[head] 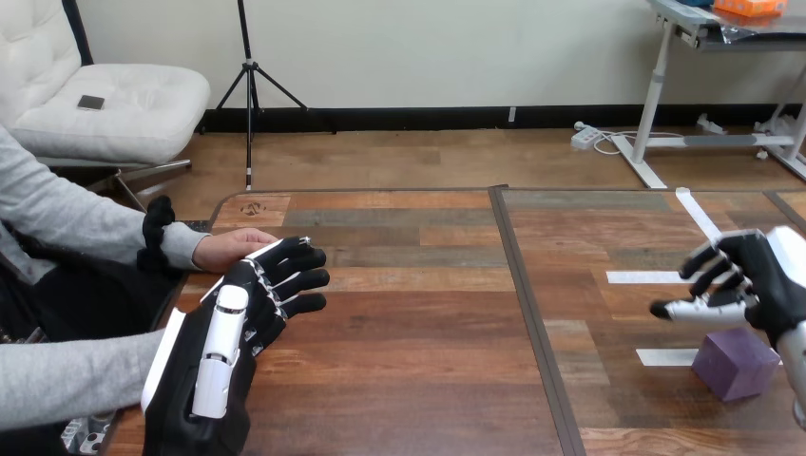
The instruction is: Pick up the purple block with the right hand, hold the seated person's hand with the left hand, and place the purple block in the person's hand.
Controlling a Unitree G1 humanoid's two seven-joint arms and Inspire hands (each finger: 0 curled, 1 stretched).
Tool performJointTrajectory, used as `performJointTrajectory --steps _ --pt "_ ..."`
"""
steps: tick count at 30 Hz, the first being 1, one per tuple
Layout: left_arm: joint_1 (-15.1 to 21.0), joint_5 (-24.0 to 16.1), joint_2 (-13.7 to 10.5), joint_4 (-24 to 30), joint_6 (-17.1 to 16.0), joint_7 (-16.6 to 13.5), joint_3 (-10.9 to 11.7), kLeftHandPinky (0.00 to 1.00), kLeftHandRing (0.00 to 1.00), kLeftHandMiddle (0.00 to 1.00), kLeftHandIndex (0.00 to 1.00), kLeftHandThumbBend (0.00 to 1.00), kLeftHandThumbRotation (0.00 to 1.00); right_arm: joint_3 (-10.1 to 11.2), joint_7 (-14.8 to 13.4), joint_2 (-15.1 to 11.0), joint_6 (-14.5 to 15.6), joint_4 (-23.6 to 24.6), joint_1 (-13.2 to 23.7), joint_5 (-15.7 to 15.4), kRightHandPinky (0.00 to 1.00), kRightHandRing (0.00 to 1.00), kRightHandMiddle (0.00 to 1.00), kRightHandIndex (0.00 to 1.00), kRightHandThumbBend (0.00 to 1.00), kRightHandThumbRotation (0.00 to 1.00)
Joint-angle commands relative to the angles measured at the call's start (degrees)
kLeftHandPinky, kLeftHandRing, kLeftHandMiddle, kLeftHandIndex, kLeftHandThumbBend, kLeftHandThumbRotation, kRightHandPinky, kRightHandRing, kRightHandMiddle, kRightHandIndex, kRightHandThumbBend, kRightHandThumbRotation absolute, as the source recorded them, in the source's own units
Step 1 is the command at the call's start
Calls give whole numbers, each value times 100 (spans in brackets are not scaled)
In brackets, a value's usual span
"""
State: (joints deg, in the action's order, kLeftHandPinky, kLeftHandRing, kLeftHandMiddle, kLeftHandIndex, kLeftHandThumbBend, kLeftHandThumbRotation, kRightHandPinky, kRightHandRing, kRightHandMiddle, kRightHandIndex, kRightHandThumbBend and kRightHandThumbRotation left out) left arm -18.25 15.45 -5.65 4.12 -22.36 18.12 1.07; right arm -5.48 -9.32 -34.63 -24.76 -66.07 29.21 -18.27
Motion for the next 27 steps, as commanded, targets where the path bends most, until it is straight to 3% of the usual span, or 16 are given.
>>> performJointTrajectory --steps 1,10,27 --pt "279 116 72 99 -180 54 63 71 75 76 74 36 100 128 290 -55 -19 348 188 169 41 45 48 49 93 0" --pt "289 116 72 84 -178 74 73 71 75 76 74 37 100 135 738 -169 -4 621 142 240 53 58 59 60 99 0" --pt "262 78 83 123 -139 32 59 72 76 76 74 36 100 157 1636 -560 135 1220 111 180 66 71 72 75 100 19"
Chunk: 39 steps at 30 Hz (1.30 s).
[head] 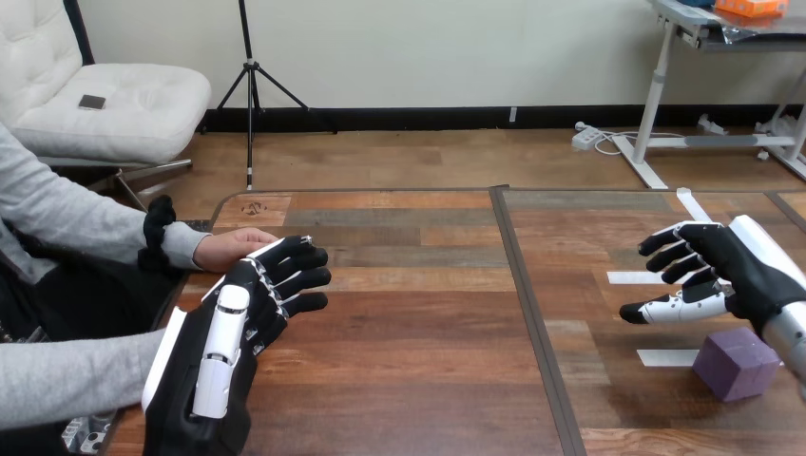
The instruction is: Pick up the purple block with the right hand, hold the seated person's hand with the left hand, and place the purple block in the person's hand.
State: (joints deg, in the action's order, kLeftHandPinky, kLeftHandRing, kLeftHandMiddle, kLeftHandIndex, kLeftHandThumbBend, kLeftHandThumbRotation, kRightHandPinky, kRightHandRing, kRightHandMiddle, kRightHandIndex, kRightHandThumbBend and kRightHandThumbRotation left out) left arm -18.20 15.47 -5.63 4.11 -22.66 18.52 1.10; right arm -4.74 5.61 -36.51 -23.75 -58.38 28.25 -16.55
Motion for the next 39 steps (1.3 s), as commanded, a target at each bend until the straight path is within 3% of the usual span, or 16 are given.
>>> performJointTrajectory --steps 1,6,16,27,39 --pt "257 79 80 125 -105 -6 56 72 76 76 74 36 100 94 221 -405 24 501 202 23 66 72 73 75 100 20" --pt "262 86 73 120 -101 3 55 72 76 76 74 36 100 138 503 -493 6 638 187 90 68 74 75 77 100 20" --pt "278 35 74 95 -149 -30 71 72 75 75 74 36 100 58 1173 -919 10 1015 223 -37 74 80 81 82 100 19" --pt "304 49 75 61 -181 -22 86 72 75 76 74 35 100 30 1647 -1249 -131 985 410 -99 73 81 83 83 100 20" --pt "277 36 60 121 -108 -42 78 72 75 75 74 37 100 14 2106 -1517 44 1147 609 -196 72 80 83 83 100 19"
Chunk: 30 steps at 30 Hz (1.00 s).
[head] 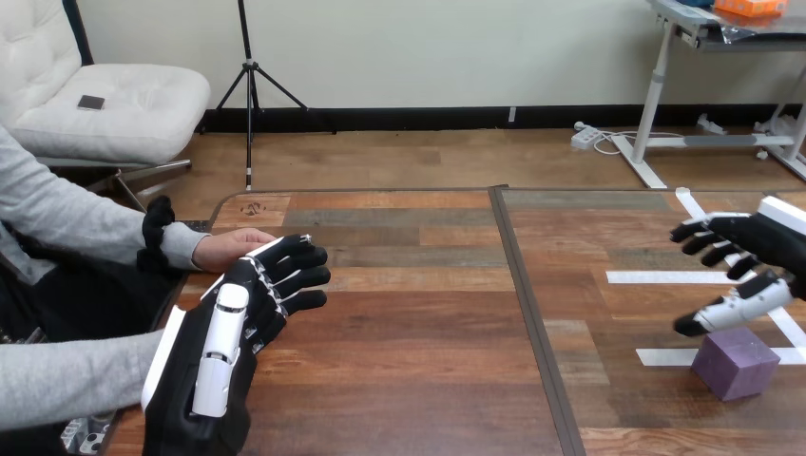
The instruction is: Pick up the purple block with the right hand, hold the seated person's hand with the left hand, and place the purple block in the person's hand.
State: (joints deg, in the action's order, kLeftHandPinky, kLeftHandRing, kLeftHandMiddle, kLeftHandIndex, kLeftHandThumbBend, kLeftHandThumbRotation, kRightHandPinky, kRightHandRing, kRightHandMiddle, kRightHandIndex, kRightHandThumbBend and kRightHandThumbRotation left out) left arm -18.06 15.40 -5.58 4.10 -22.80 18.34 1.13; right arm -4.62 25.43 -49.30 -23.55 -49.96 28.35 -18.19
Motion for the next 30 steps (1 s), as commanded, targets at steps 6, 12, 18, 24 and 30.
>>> performJointTrajectory --steps 6,12,18,24,30 --pt "269 10 81 99 -157 -56 77 71 74 74 73 37 100 -78 350 -333 -64 207 792 -155 70 80 83 83 100 20" --pt "272 35 74 93 -138 -55 75 71 74 74 73 38 100 -129 392 -431 47 277 877 -397 69 79 83 83 100 21" --pt "285 43 87 82 -147 -62 75 71 73 74 73 38 100 -183 494 -482 42 187 994 -515 68 79 83 83 100 19" --pt "314 86 80 33 -190 -7 78 70 74 74 74 38 100 -166 688 -564 107 202 1015 -493 68 80 83 84 100 18" --pt "302 74 96 68 -163 -31 73 70 74 74 74 38 100 -146 804 -671 115 331 933 -485 69 81 84 84 100 18"
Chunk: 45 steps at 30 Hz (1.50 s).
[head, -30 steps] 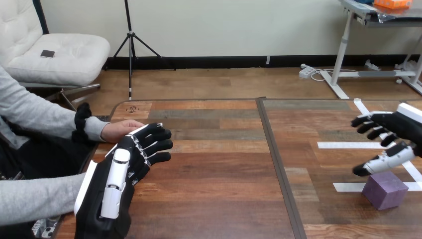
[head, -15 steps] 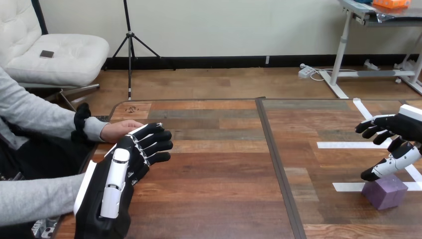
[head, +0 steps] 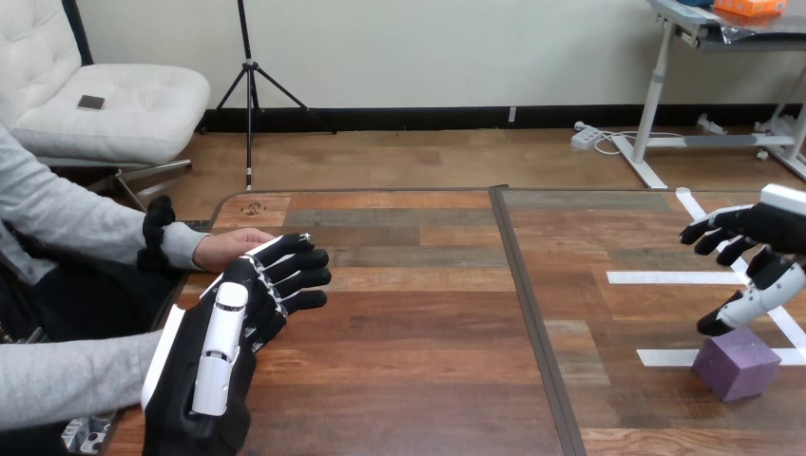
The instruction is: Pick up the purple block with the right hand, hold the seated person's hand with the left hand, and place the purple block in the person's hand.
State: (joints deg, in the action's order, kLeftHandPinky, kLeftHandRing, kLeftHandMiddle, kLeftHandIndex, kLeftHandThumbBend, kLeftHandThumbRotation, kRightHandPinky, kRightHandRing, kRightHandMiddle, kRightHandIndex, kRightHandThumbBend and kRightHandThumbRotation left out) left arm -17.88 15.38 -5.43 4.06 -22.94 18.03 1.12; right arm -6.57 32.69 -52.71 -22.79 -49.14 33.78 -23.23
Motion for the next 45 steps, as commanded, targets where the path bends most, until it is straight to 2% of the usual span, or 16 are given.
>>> performJointTrajectory --steps 1,9,12,21,39,45 --pt "280 69 80 75 -146 -5 74 70 74 74 74 38 100 37 117 -321 34 215 400 28 70 81 84 85 100 18" --pt "270 63 58 101 -88 -8 69 70 74 75 75 39 100 -16 68 -305 -67 135 314 -25 70 80 84 84 100 18" --pt "264 56 49 121 -69 -13 68 70 74 75 75 39 100 -73 73 -288 33 193 276 -99 70 80 84 84 100 18" --pt "259 79 45 111 -98 17 71 70 74 74 74 37 100 -25 93 -254 -134 118 103 18 69 79 83 84 100 15" --pt "238 97 21 123 -128 54 93 69 73 72 73 35 100 -137 174 -255 -346 169 -181 -71 72 81 85 85 100 13" --pt "237 114 39 103 -154 61 105 69 73 72 72 36 100 -209 -17 -266 -417 159 -258 -233 72 81 85 84 100 10"
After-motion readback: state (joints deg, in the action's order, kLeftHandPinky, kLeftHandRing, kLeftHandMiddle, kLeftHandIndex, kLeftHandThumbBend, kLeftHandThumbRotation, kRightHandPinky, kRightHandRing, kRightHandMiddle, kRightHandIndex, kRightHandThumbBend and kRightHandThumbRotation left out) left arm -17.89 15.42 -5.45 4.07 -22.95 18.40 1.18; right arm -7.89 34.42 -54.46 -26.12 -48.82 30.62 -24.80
